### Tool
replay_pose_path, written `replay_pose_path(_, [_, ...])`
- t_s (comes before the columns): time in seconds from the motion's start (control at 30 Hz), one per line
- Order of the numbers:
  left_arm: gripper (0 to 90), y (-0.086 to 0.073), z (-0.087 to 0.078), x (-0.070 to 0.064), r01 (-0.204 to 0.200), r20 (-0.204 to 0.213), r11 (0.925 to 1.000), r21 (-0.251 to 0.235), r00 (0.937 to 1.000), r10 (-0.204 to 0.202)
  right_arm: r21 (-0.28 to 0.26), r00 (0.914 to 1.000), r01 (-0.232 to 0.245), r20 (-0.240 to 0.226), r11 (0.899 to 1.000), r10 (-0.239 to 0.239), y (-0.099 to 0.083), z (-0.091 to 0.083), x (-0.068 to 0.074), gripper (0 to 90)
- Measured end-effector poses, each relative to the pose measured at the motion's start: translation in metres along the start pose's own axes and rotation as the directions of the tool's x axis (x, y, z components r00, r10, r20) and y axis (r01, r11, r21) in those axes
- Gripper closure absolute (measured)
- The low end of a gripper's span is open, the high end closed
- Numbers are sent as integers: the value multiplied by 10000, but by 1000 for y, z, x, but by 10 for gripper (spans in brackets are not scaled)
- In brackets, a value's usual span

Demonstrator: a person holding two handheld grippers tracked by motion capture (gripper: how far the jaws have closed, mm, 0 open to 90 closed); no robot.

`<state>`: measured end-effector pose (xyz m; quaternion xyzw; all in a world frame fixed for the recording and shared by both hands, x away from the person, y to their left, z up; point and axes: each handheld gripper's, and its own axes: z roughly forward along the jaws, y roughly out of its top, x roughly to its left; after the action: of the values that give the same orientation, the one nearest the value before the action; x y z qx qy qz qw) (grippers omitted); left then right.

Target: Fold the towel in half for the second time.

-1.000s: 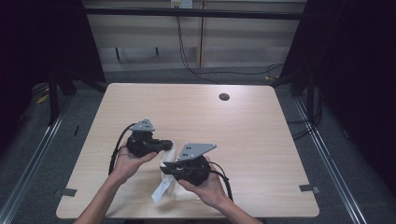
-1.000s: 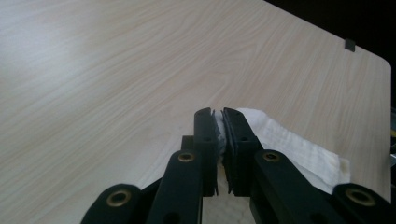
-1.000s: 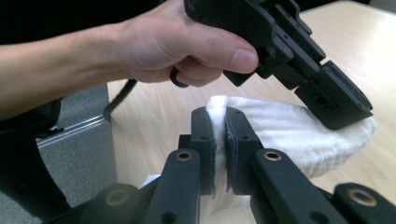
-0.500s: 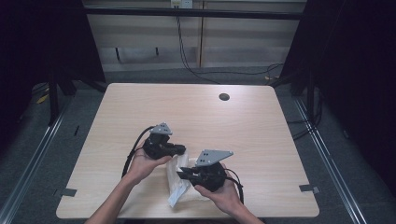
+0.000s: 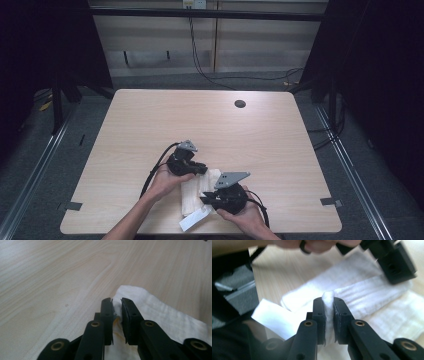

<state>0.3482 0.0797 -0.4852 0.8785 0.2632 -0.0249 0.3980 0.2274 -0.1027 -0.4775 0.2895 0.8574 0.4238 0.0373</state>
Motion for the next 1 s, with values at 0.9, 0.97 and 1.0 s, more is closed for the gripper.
replay_pose_path(0.9, [531,4,-9,0,-98,246,9971,-756,9996,117,316,9927,-1041,640,9941,1019,-19,-18,-16,603])
replay_pose_path(0.97, [519,5,-11,-3,-332,130,9949,-956,9993,346,318,9927,-1002,705,9945,978,-20,-20,-17,599])
replay_pose_path(1.0, [508,6,-11,-3,-325,124,9939,-1058,9993,340,334,9921,-1028,752,9941,1001,-21,-21,-17,588])
